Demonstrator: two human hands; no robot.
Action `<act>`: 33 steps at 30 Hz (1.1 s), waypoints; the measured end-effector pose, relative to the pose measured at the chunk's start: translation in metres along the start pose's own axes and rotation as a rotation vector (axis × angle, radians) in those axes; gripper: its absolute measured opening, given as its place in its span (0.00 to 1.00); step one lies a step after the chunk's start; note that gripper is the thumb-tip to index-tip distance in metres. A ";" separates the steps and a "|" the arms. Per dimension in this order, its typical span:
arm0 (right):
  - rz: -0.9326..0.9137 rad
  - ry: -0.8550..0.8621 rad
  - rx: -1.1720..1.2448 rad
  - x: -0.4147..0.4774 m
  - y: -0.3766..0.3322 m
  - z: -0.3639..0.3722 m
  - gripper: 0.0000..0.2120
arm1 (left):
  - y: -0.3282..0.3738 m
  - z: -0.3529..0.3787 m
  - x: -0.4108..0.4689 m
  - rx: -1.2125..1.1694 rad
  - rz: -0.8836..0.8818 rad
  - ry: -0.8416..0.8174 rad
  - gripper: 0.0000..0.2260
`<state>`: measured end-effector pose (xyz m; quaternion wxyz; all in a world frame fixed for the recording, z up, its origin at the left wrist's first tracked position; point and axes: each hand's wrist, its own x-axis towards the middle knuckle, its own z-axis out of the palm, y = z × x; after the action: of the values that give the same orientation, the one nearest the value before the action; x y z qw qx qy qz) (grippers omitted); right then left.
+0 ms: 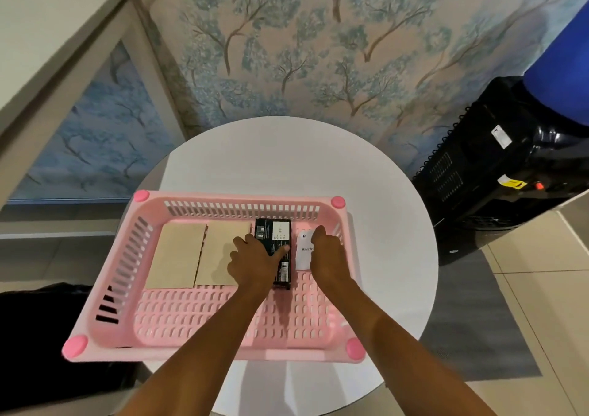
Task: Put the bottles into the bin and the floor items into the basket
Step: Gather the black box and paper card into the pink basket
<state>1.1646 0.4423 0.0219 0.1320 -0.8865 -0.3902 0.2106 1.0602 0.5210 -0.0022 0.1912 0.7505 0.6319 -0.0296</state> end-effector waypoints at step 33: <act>0.057 -0.659 0.287 -0.042 -0.183 0.118 0.10 | -0.225 -0.106 -0.037 -0.581 -0.272 0.485 0.10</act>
<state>0.9663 0.5397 0.0030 0.1161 -0.7540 -0.3533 0.5414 0.8156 0.5493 0.0501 0.2352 0.5600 0.7342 0.3032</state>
